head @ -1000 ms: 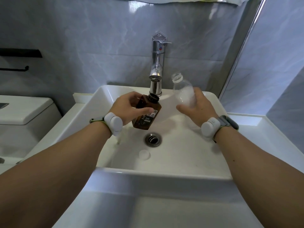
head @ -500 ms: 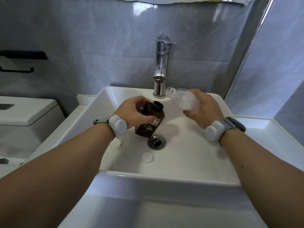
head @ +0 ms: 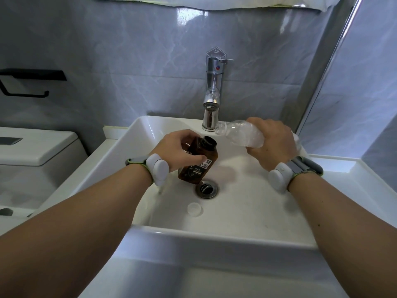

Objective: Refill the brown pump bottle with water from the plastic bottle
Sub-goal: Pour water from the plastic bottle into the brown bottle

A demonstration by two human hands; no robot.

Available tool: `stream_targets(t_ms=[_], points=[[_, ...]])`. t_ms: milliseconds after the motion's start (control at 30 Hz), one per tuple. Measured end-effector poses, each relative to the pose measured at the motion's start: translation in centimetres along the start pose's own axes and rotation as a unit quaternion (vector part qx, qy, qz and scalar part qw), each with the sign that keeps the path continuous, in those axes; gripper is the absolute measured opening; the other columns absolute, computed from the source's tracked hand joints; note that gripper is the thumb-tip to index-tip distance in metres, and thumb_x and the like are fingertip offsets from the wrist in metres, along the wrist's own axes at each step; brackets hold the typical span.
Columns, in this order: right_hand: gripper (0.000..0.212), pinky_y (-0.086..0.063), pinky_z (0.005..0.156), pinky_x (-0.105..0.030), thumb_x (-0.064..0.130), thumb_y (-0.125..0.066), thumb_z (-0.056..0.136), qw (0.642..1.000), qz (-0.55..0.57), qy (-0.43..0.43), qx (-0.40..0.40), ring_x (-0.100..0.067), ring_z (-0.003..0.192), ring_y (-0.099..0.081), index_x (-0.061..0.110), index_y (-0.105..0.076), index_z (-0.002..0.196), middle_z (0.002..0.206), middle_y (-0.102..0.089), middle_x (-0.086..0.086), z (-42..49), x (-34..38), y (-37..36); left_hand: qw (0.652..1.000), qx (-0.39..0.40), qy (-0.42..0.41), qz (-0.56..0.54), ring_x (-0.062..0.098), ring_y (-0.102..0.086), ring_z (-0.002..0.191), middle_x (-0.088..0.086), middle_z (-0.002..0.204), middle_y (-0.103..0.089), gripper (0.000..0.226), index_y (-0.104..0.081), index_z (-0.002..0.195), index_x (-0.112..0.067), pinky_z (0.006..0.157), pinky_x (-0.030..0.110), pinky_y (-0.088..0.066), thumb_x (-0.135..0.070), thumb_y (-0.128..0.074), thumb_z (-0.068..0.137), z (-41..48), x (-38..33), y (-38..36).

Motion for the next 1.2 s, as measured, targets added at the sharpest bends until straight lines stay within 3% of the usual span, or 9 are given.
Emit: stream_targets(t_ms=[400,633,867,1200], points=[[0.055,-0.039,0.102,-0.050,0.019,-0.085,0.077,1.000,-0.027,0.012,-0.008,-0.038,0.103,-0.059,0.026,-0.067,0.128,0.107,-0.069,-0.009,-0.08,0.24,0.21,1.000,0.001,-0.007,0.018,0.000,-0.074,0.092,-0.017,0.101,-0.077,0.049,-0.071,0.110,-0.040,0.082,0.018,-0.057,-0.042,-0.084,0.063,-0.28,-0.27,0.02],[0.053,-0.033,0.106,-0.047,0.017,-0.083,0.079,0.999,-0.051,0.017,0.003,-0.038,0.107,-0.057,0.026,-0.067,0.128,0.107,-0.068,-0.008,-0.13,0.46,0.69,0.999,0.000,-0.009,0.034,0.007,-0.075,0.095,-0.014,0.103,-0.078,0.051,-0.074,0.114,-0.033,0.091,0.031,-0.062,-0.040,-0.085,0.065,-0.34,-0.10,-0.07],[0.053,-0.029,0.110,-0.046,0.020,-0.082,0.080,0.998,-0.060,0.020,0.011,-0.036,0.109,-0.056,0.028,-0.066,0.130,0.111,-0.068,-0.007,-0.08,0.26,0.59,0.999,0.004,-0.004,0.041,0.009,-0.075,0.097,-0.013,0.102,-0.078,0.051,-0.073,0.112,-0.034,0.092,0.034,-0.062,-0.042,-0.084,0.063,-0.39,-0.21,-0.13],[0.053,-0.028,0.112,-0.049,0.020,-0.084,0.079,0.997,-0.077,0.029,-0.008,-0.035,0.109,-0.058,0.031,-0.066,0.127,0.109,-0.068,-0.004,0.00,-0.26,0.20,0.999,0.009,-0.005,0.048,0.006,-0.074,0.098,-0.014,0.105,-0.077,0.054,-0.071,0.115,-0.038,0.089,0.027,-0.060,-0.044,-0.083,0.063,-0.34,-0.15,-0.09]])
Point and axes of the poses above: each hand's wrist, its own z-axis towards the middle knuckle, its own y-axis out of the back of the hand, x = y × z, the point moved 1 cm from there along z, towards the middle knuckle
